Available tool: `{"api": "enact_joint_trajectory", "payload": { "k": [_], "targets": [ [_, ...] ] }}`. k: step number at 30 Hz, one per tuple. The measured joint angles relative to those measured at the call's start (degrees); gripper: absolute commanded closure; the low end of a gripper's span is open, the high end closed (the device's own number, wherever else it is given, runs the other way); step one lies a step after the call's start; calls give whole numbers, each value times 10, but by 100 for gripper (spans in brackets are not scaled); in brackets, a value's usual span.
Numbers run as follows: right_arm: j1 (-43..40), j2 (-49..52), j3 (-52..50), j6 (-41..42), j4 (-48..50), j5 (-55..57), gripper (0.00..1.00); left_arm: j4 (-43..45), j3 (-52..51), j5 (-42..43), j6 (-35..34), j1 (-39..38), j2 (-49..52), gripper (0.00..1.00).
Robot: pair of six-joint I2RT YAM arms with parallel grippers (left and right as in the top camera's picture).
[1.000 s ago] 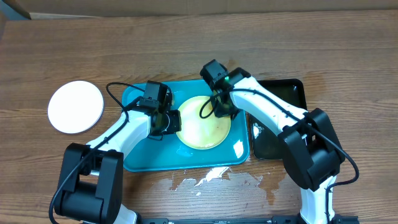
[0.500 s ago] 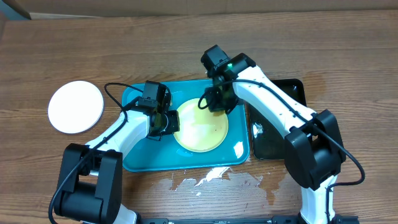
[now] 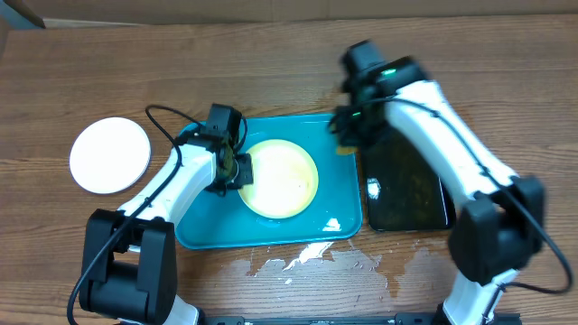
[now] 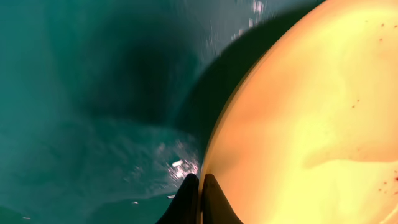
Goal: Clean dirty plates on tray and stack at the side
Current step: 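Move the sponge back into the black tray with right gripper, then tilt the yellow plate up with left gripper and scrub it with sponge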
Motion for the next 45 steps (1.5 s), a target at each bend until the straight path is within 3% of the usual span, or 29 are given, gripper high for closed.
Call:
{"api": "enact_joint_trajectory", "payload": {
  "k": [9,16,26,32,38,45],
  "targets": [
    [-121,-19,0,-9,-65,4,96,-31,66,-49,0,0,0,96],
    [-138,-19,0,-36,-73,-6,96,-34,97,-71,0,-6,0,96],
    [-104,-19,0,-89,-50,-140,96,-23,97,-84,-1,-53,0,96],
    [-28,-19,0,-109,-33,-192,96,-21,97,-95,-3,-54,0,96],
    [50,-19,-1,-109,31,-206,96,-21,97,-100,-3,-54,0,96],
    [106,-19,-44,-47,152,-210,96,-22,97,-100,-3,-54,0,96]
  ]
}}
